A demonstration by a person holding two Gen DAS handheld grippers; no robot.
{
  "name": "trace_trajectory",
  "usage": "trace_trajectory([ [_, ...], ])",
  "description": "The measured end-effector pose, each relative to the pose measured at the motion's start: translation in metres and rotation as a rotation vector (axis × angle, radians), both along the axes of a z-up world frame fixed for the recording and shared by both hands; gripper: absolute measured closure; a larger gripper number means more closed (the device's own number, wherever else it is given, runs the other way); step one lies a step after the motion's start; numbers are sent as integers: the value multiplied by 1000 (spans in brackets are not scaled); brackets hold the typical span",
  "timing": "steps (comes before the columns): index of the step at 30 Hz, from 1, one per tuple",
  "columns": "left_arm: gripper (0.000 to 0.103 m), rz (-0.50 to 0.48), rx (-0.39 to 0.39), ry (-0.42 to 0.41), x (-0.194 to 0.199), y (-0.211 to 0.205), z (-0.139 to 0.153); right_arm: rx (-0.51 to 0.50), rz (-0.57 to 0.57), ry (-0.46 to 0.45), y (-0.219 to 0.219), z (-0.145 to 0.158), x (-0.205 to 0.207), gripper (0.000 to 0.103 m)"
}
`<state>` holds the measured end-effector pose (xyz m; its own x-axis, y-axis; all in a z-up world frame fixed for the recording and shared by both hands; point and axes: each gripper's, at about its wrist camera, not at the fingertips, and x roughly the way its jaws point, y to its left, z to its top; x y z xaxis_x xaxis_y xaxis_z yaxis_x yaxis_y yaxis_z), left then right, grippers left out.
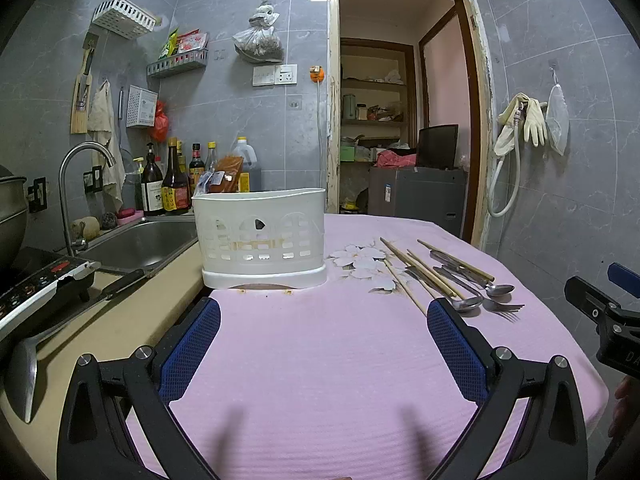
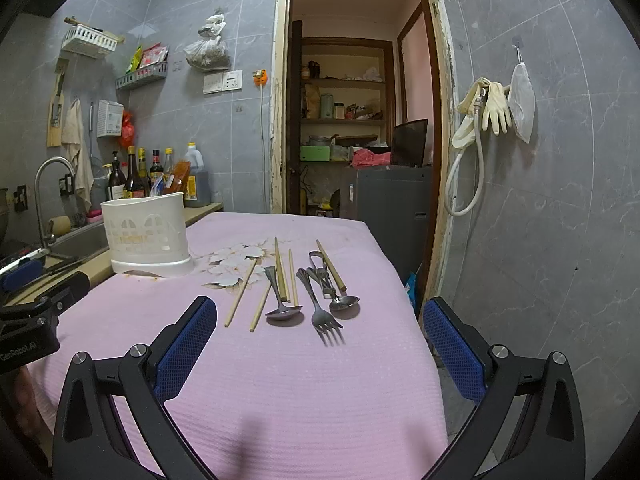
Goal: Organize utensils
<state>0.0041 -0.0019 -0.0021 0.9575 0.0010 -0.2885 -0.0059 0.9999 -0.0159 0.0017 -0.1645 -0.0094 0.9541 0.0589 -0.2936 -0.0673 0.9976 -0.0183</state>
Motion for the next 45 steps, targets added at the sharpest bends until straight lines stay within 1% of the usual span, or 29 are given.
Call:
trace_trajectory([
  [30,2,1,4,2,1,-2,0,7,0,2,0,0,3,0],
  [31,2,0,5,3,2,3,-1,7,0,2,0,0,3,0],
  [45,2,-1,5,7,2,4,-1,9,1,7,-1,-1,5,0],
])
